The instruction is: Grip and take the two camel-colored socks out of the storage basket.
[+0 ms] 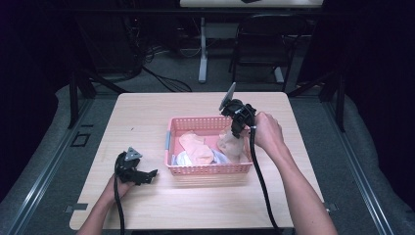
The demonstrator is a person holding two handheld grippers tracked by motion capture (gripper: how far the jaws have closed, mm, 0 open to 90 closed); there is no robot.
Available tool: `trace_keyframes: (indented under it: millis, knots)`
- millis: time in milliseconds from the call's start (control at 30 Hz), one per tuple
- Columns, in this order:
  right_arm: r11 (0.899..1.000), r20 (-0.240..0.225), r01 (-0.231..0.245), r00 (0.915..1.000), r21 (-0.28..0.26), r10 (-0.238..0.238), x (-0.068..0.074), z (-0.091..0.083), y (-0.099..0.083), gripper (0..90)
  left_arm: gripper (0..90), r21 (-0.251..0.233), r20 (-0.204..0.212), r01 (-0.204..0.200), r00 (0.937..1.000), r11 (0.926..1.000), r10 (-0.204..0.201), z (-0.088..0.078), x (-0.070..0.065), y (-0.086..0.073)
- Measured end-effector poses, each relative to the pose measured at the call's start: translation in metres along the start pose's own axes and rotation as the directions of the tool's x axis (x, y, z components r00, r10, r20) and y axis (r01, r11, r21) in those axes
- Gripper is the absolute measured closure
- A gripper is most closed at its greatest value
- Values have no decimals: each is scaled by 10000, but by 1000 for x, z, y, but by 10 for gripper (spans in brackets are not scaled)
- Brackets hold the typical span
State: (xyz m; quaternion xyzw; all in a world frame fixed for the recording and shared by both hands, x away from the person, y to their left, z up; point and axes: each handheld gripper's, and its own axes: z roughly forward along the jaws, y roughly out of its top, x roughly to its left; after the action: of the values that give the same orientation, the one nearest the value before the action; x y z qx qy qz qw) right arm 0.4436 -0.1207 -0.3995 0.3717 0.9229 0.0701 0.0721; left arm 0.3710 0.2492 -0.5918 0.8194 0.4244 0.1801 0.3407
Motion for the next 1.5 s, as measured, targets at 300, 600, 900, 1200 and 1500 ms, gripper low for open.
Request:
trace_keyframes:
  millis: [300, 600, 900, 1200, 1500]
  knots:
    - [9996, 124, 134, 9998, -231, -132, 1, -16, 3, 837, 0, -1, -2, 1, 10000, 10000, -1, 0, 0, 0]
    - [9992, 142, 123, 9998, -375, -118, 1, -24, 2, 836, 0, -3, 0, 13, 10000, 10000, -13, 0, 0, 0]
    - [9989, 274, 70, 9996, -474, -57, -3, -32, -7, 836, 0, -3, 2, 2, 10000, 10000, -2, 0, 0, 0]
    - [9975, 328, -249, 9991, -656, 271, -13, -47, -23, 837, 0, -9, 6, 16, 10000, 10000, -16, 0, 0, 0]
    - [9933, 444, -693, 9963, -924, 737, -29, -59, -47, 836, 0, -8, 10, 25, 10000, 10000, -25, 0, 0, 0]
